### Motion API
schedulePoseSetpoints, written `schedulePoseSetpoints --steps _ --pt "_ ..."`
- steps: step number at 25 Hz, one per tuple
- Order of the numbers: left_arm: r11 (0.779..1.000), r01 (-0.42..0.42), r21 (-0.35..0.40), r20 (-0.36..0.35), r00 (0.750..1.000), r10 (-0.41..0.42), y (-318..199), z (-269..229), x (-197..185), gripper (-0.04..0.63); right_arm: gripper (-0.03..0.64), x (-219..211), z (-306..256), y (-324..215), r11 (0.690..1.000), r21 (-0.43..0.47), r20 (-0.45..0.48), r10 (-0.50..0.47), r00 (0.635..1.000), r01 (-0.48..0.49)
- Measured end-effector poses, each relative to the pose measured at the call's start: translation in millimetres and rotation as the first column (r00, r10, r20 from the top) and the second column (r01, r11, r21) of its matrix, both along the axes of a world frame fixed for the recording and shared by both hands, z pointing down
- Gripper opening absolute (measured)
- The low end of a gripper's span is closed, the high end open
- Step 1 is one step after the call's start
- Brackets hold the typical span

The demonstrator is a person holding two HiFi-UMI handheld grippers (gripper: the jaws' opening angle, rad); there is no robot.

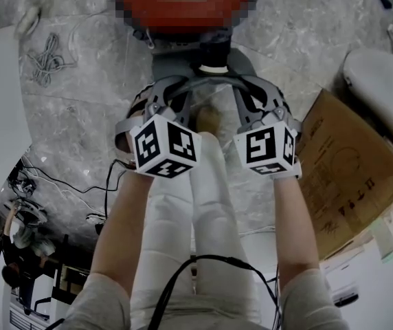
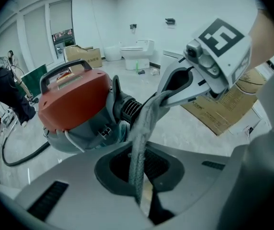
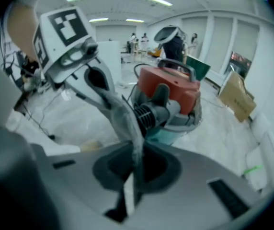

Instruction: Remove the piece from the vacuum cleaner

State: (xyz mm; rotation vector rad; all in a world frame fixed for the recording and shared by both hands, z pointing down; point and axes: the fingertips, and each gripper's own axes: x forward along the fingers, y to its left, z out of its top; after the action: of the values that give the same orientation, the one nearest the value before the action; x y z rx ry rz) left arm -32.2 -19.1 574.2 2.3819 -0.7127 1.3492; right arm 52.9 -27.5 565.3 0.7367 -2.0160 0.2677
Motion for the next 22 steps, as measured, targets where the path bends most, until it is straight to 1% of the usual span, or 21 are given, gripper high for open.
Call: schedulePoseSetpoints --steps 2,6,9,10,11,12,14,16,19,22 --pt "0.999 0.027 -0.024 -0.01 1.0 -0.027 -0.6 6.9 -1.8 0.034 0.026 -2.2 -6.2 0.8 0.996 0.035 -0.101 -0.076 0.992 0.08" --pt "0.995 0.077 -0.067 -0.027 0.996 -0.079 -1.8 18.8 -3.0 0.034 0.026 -9.7 -17.6 2.8 0.977 0.052 -0.237 -0.188 0.953 0.206" --pt "0.991 0.103 -0.088 -0.032 0.994 -0.106 -2.9 24.6 -4.2 0.034 0.026 -15.2 -19.6 5.9 0.957 0.062 -0.314 -0.25 0.916 0.282" --pt "0.99 0.108 -0.096 -0.034 0.993 -0.111 -3.1 25.4 -4.2 0.034 0.026 -15.5 -19.0 6.8 0.955 0.066 -0.319 -0.253 0.913 0.288" --pt "0.989 0.109 -0.102 -0.035 0.993 -0.113 -2.8 24.9 -4.1 0.034 0.026 -15.0 -18.0 7.3 0.96 0.068 -0.305 -0.24 0.922 0.272" --pt "0.989 0.106 -0.105 -0.034 0.993 -0.11 -1.8 23.2 -3.8 0.034 0.026 -13.9 -16.7 7.4 0.97 0.066 -0.27 -0.21 0.94 0.236" --pt "0.99 0.099 -0.1 -0.035 0.994 -0.103 2.0 17.2 -2.5 0.034 0.026 -9.7 -12.4 7.2 0.99 0.052 -0.173 -0.123 0.977 0.134" --pt "0.991 0.1 -0.087 -0.036 0.994 -0.103 5.4 9.9 0.6 0.034 0.026 -4.5 -7.0 6.6 0.998 0.039 -0.086 -0.049 0.995 0.052" --pt "0.994 0.092 -0.066 -0.022 0.995 -0.094 7.4 -1.5 3.1 0.034 0.026 -1.7 0.6 6.8 0.999 0.009 0.033 0.031 0.999 -0.031" --pt "0.995 0.079 -0.053 -0.014 0.997 -0.08 7.2 -9.3 3.9 0.032 0.025 -0.6 5.7 4.8 0.996 -0.022 0.103 0.091 0.991 -0.089"
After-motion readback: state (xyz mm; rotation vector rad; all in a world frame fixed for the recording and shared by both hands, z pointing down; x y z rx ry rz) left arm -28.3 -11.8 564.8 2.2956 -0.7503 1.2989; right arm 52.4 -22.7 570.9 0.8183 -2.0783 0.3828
